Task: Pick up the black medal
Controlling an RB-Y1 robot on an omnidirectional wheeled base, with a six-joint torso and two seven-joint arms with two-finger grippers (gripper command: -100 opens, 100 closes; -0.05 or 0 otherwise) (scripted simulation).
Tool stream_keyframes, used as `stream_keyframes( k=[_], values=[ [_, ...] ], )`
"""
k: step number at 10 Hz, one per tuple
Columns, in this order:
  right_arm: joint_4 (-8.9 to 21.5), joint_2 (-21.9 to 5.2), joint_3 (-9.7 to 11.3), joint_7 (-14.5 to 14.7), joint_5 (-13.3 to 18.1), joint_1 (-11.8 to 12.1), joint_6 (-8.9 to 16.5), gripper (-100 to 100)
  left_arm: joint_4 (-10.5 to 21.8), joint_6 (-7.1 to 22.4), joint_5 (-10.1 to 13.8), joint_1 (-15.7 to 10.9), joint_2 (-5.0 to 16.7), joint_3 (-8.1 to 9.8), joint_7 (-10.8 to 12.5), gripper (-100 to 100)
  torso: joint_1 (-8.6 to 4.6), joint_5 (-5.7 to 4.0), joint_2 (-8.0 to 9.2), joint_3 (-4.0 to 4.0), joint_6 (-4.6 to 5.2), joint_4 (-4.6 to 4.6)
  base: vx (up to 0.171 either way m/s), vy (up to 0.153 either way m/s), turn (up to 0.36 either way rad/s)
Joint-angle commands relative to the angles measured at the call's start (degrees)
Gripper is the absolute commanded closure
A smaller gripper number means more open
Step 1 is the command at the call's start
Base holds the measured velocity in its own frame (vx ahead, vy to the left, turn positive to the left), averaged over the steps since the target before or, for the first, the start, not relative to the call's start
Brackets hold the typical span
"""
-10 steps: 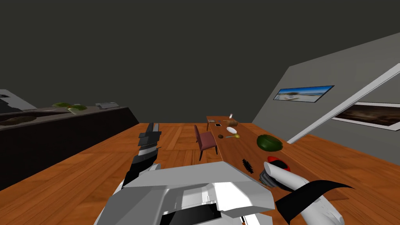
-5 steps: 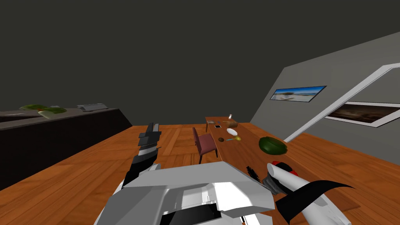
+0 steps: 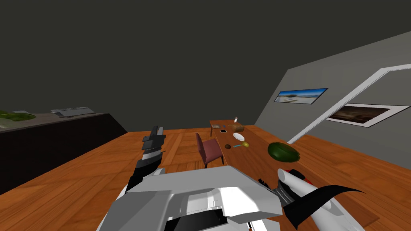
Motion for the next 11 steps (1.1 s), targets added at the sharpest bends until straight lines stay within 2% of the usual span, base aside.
stream_keyframes(
  k=[1,10,11],
  values=[
    [1.7,-0.3,-0.8,-0.3,-1.0,-0.4,2.1,-100,0.0,0.0,0.0,0.0,0.0,0.00,0.0,0,0.00,0.00,0.00,0.00,0.00,0.00,0.001,0.022,-0.063],
    [1.7,-0.3,-0.8,-0.3,-1.0,-0.4,2.1,-100,0.0,0.0,0.0,0.0,0.0,0.00,0.0,0,-0.02,0.00,0.32,0.20,0.00,0.09,0.000,0.002,-0.005],
    [1.7,-0.1,-1.1,-1.1,-1.2,-0.4,3.0,-100,0.0,0.0,0.0,0.0,0.0,0.00,0.0,0,-0.04,0.00,0.32,0.20,-0.01,0.09,-0.002,-0.010,0.030]
  ],
)
